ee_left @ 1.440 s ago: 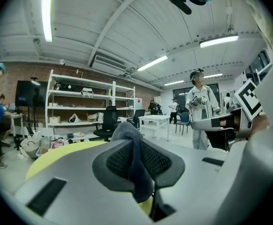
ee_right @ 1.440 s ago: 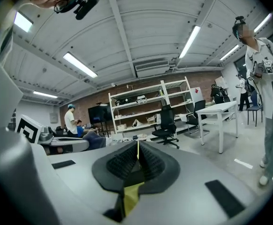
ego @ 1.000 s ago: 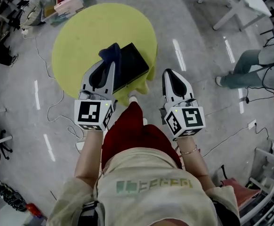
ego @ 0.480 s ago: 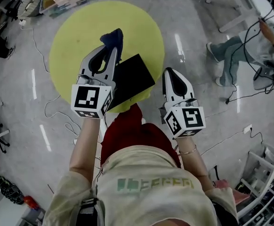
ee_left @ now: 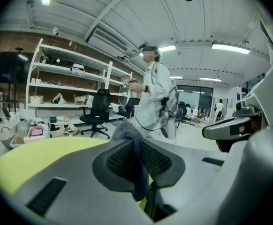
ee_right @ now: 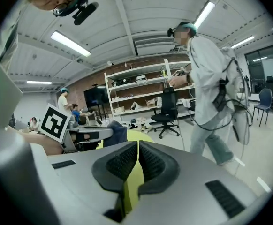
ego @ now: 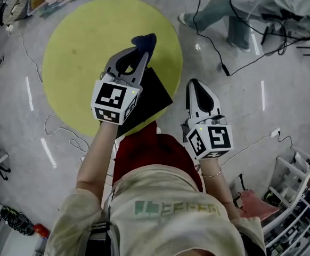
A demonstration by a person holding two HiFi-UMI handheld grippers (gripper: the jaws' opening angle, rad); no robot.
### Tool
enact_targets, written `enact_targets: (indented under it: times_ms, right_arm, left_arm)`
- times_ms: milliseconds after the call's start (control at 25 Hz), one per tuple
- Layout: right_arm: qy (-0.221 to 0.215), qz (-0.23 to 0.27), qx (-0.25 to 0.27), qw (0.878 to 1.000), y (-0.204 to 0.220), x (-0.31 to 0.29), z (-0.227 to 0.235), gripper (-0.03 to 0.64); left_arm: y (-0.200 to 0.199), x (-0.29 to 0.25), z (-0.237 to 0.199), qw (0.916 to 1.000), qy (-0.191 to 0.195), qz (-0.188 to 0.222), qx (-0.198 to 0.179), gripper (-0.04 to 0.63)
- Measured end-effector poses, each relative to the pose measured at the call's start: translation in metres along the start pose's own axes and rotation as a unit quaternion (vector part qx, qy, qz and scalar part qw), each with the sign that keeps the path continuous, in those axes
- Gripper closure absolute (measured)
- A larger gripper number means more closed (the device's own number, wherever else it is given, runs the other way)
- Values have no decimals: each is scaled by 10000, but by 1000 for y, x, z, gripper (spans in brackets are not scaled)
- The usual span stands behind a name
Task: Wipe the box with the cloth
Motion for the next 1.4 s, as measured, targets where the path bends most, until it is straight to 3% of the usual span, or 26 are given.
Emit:
enact_targets:
  times_ms: [240, 480, 840, 1080, 1400]
  right_arm:
    - [9, -161, 13, 9999, 7, -10, 11, 578]
    - [-384, -152, 146, 9990, 8, -22, -8, 578]
    - [-1257, -71, 470, 9909, -2, -42, -41, 578]
    - [-2048, -84, 734, 9760, 0, -45, -83, 578]
    - [-2770, -96, 998, 9556, 2, -43, -130, 578]
  left_arm:
    - [28, -23, 7, 9963, 443, -683, 280, 535]
    - [52, 1, 5, 9909, 592, -1078, 541, 535]
    - [66, 49, -5, 9900, 58, -1282, 588, 535]
    - [80, 97, -9, 9881, -587, -1328, 505, 535]
    - [96, 155, -22, 9807, -1426, -1178, 640, 535]
Point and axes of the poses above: the fingertips, and each gripper's own axes: x backward along the fingers, z to its right, y out of its underside, the point moved 5 cm from there along x, backward along the fingers, and after that the axes turned 10 degrees about x, right-handed, at the moved point
